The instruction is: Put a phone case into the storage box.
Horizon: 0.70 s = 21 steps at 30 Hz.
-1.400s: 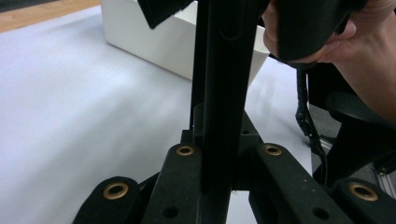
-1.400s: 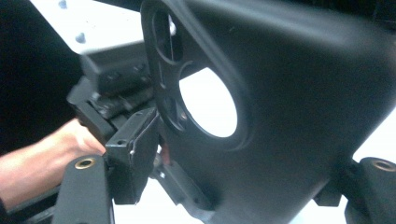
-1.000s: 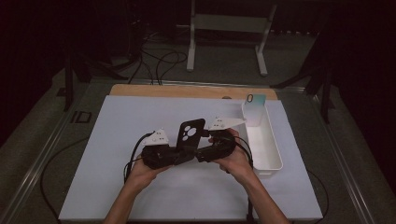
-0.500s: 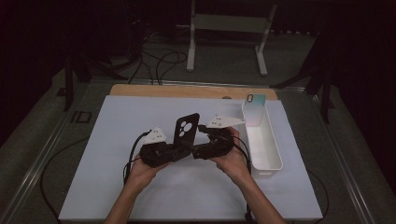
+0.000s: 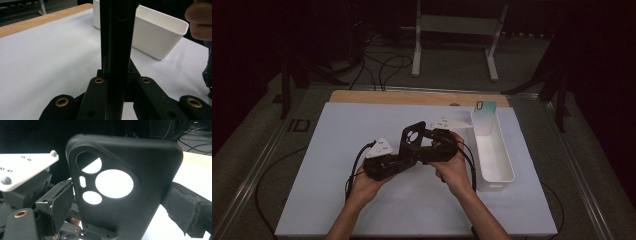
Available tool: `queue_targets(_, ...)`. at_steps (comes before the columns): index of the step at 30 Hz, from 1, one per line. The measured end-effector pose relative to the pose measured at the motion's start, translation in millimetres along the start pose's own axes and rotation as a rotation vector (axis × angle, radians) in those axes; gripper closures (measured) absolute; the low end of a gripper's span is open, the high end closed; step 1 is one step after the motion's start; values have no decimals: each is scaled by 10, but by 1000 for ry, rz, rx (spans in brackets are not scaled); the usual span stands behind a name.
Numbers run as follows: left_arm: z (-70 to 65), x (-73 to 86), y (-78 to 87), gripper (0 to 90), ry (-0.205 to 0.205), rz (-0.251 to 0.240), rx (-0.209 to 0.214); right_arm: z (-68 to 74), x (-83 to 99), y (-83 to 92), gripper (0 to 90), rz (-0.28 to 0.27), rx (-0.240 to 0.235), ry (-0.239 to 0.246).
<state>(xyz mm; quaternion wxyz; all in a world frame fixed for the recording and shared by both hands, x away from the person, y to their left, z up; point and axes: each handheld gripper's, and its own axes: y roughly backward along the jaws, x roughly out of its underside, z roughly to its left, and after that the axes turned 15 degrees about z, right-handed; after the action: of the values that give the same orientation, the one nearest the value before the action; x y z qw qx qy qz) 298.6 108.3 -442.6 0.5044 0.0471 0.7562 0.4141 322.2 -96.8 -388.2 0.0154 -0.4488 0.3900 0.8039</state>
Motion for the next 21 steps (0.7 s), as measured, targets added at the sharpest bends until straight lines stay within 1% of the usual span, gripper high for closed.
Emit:
queue_targets(1,0,1,2,847,1,0,-2,0,0,0,118,0,0,0)
queue_targets(2,1,2,3,847,0,1,-3,0,-9,-13,112,-2,-8,-11)
queue_targets(6,-15,2,-2,847,-6,4,-9,3,-18,-36,99,0,-6,-17)
queue_targets(11,-27,1,-7,847,-10,3,-11,-2,-19,-46,98,0,-7,-14)
queue_targets(17,-44,-1,-20,847,-14,4,-12,2,-25,-67,96,8,0,-20)
queue_targets(21,-54,-1,-27,847,-20,7,-11,7,-24,-75,97,10,9,-14)
